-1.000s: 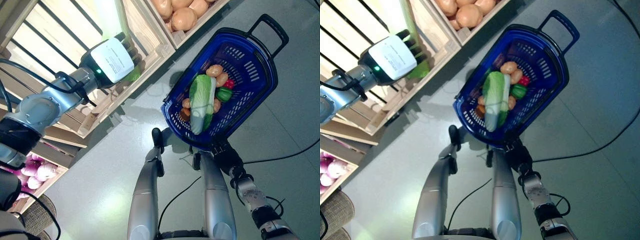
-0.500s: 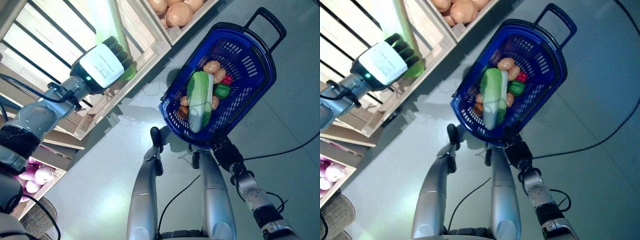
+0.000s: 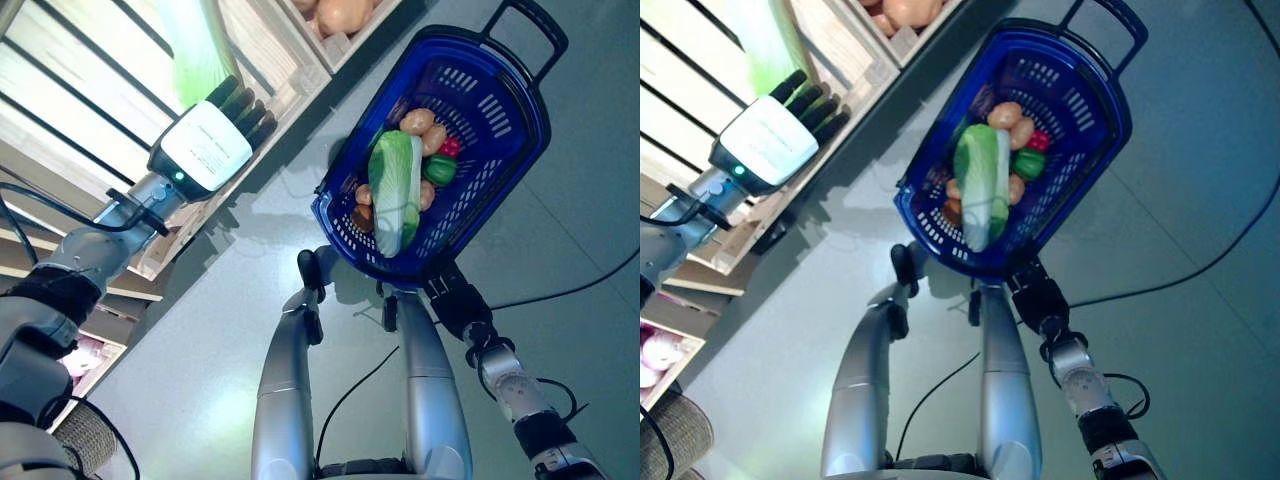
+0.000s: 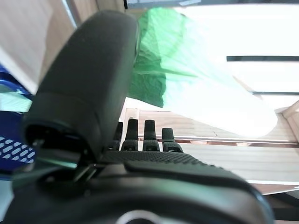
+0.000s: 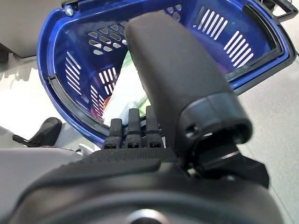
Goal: Put vegetables into the basket
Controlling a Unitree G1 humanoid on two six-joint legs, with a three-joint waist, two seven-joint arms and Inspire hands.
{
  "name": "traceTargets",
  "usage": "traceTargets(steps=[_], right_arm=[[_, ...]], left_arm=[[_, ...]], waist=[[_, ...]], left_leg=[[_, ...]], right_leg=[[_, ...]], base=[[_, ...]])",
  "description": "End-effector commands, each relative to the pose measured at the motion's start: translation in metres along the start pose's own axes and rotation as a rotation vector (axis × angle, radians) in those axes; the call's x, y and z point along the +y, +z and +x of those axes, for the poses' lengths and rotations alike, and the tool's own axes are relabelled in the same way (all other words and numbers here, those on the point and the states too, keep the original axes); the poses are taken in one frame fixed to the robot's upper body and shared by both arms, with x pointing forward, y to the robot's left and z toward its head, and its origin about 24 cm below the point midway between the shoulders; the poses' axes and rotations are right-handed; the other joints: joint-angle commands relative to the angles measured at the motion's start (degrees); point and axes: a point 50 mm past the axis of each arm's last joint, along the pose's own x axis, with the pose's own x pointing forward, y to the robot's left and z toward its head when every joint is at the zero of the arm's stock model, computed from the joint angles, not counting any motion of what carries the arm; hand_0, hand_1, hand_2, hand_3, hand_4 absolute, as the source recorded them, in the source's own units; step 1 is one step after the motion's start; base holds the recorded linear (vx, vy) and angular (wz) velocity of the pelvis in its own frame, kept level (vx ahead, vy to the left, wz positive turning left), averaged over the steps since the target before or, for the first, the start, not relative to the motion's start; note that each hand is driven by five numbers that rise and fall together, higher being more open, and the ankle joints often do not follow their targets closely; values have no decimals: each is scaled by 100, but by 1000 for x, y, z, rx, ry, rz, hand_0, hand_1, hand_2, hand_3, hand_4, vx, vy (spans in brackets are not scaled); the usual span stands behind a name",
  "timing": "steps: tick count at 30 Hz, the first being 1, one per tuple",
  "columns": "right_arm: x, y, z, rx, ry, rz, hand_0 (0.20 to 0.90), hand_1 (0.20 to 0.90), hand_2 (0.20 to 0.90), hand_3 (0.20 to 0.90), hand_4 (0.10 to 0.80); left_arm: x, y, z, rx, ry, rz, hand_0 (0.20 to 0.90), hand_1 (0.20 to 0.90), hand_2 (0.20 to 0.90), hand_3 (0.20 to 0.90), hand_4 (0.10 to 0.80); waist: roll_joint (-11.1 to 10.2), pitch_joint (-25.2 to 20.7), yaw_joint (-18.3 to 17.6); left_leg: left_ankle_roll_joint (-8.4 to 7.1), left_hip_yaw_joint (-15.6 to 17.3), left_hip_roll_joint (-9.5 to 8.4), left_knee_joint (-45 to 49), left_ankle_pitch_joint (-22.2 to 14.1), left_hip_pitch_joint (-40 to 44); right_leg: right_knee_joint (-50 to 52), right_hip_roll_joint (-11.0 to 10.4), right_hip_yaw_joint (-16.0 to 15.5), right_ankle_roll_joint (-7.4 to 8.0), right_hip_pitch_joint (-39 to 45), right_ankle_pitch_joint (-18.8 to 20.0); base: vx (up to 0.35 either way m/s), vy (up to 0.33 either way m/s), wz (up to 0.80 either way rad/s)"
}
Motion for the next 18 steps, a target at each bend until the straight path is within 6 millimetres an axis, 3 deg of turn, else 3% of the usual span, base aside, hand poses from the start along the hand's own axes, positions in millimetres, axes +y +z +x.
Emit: traceTargets(steps=[1, 6, 7, 8, 9, 10, 18], right_arm=[[-18, 10, -25, -17, -95, -41, 900, 900, 900, 900, 800], [-7, 14, -23, -15, -84, -58, 900, 900, 900, 900, 800], [-9, 13, -24, -7, -96, -63, 900, 900, 900, 900, 800], [-9, 14, -24, -7, -96, -67, 900, 900, 900, 900, 800], [-5, 16, -23, -13, -85, -70, 900, 900, 900, 900, 800], [-5, 17, -23, -13, -86, -71, 900, 900, 900, 900, 800], [-1, 22, -21, -26, -82, -82, 900, 900, 900, 900, 800]], left_arm=[[18, -41, -1, 184, 101, 79, 900, 900, 900, 900, 800], [20, -44, -4, 200, 98, 83, 900, 900, 900, 900, 800], [17, -41, -5, 204, 79, 72, 900, 900, 900, 900, 800], [17, -42, -5, 214, 72, 70, 676, 676, 676, 676, 651], [19, -45, -4, 225, 74, 75, 526, 526, 526, 526, 551], [19, -46, -4, 232, 65, 72, 300, 300, 300, 300, 400], [18, -53, -4, 277, 30, 56, 300, 300, 300, 300, 400]], waist=[[46, -15, -72], [84, -15, -122], [114, -15, -139], [126, -15, -146], [130, -15, -157], [137, -15, -165], [161, -15, -153]], left_leg=[[-236, -44, -32, 268, -340, -150], [-195, 48, -52, 233, -190, -286], [-245, 20, -74, 213, -322, -110], [-240, 45, -77, 177, -310, -86], [-194, 110, -76, 123, -160, -206], [-201, 120, -82, 100, -154, -183], [-232, 144, -97, -41, -67, -121]], right_leg=[[-242, -29, 31, 169, 133, 270], [-353, -37, 99, 142, -21, 451], [-383, -7, 153, 188, 134, 333], [-403, -3, 156, 191, 140, 338], [-458, -10, 143, 149, 11, 476], [-476, 3, 157, 149, 24, 479], [-627, 8, 129, 142, 104, 503]], base=[[36, 53, -7], [9, 50, -13], [105, 60, -14], [28, 54, -8], [-56, 26, -9], [-51, 15, -9], [6, -7, -4]])
